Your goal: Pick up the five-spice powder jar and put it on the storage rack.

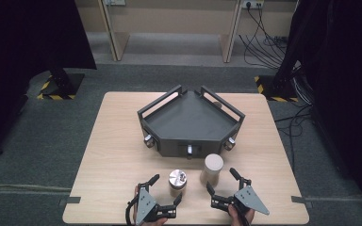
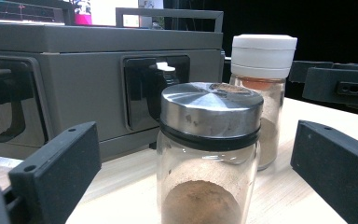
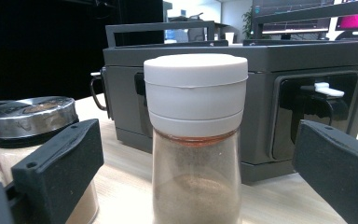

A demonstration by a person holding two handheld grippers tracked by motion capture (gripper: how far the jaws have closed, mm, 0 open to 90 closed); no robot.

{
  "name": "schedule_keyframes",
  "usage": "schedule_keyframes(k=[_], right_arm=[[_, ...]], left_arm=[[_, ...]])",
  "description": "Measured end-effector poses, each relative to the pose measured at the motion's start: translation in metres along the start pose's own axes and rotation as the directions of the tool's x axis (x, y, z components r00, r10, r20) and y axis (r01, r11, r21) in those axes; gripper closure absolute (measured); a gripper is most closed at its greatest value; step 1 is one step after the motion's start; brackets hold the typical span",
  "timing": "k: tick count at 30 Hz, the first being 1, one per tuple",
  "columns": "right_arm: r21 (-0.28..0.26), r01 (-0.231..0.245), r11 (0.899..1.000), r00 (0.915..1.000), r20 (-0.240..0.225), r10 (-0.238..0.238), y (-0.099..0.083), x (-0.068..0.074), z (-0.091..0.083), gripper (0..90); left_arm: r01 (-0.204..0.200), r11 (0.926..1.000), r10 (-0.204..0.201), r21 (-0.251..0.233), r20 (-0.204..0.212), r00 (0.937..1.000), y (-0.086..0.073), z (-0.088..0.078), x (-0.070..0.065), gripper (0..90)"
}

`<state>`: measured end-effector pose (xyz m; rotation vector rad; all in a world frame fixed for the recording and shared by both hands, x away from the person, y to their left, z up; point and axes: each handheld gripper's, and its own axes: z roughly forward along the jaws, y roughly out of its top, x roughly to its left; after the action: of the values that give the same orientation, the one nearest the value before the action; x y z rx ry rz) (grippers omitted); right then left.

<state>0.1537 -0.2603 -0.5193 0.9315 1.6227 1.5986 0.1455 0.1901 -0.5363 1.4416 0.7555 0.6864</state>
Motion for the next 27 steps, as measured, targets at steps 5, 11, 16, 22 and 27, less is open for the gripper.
schedule_keyframes(k=[5,11,16,22,27], right_arm=[[-0.002,0.002,1.000,1.0000,0.002,-0.002,-0.0001,0.0002,-0.0001,2.2],[-0.003,0.002,1.000,1.0000,0.002,-0.002,-0.0004,0.0006,-0.0002,2.2],[-0.002,0.003,1.000,1.0000,0.007,-0.003,-0.0004,0.0014,0.0000,2.2],[-0.003,0.003,1.000,1.0000,0.008,-0.003,-0.0005,0.0013,-0.0001,2.2],[-0.003,0.003,1.000,1.0000,0.009,-0.003,-0.0005,0.0014,-0.0002,2.2]], left_arm=[[0.002,1.0000,-0.002,0.003,-0.001,1.0000,0.0006,0.0002,0.0001,0.3],[0.003,1.0000,-0.003,0.007,0.000,1.0000,0.0013,0.0006,0.0002,0.3],[-0.002,0.9999,0.002,0.014,0.001,1.0000,0.0025,0.0013,0.0001,0.3],[-0.006,0.9997,0.006,0.026,-0.002,1.0000,0.0045,0.0024,-0.0007,0.3],[-0.005,0.9996,0.005,0.030,0.000,1.0000,0.0052,0.0028,-0.0003,0.3]])
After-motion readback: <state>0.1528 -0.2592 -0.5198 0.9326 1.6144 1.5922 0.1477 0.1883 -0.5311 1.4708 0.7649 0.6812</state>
